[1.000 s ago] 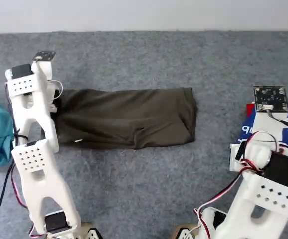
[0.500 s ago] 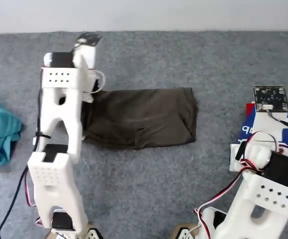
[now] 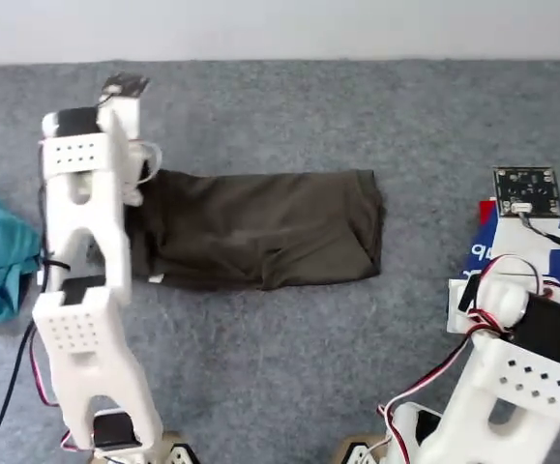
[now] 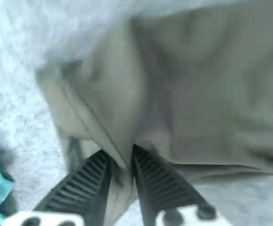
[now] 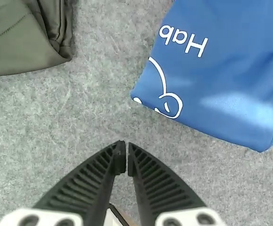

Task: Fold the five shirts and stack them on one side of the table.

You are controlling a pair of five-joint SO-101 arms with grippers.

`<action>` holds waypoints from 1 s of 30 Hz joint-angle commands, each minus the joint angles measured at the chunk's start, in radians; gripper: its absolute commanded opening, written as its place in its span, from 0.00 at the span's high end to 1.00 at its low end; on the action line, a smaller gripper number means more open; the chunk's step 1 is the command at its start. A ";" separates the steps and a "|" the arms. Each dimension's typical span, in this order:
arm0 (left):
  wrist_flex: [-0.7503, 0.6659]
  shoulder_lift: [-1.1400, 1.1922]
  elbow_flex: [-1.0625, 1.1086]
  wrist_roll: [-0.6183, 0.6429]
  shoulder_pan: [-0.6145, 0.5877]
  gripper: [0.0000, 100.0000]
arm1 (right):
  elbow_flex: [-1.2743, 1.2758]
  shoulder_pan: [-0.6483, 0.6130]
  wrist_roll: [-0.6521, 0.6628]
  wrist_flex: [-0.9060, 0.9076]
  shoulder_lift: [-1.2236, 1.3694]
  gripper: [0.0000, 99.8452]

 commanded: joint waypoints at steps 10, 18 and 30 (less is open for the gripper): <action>0.017 0.091 -0.162 -0.133 -0.184 0.81 | -0.003 0.007 0.011 -0.002 -0.005 0.97; -0.008 0.118 -0.430 -0.025 -0.163 0.81 | -0.003 0.007 0.009 -0.002 -0.005 0.97; -0.273 0.423 -0.433 -0.021 -0.143 0.89 | -0.003 0.012 0.009 -0.001 -0.008 0.97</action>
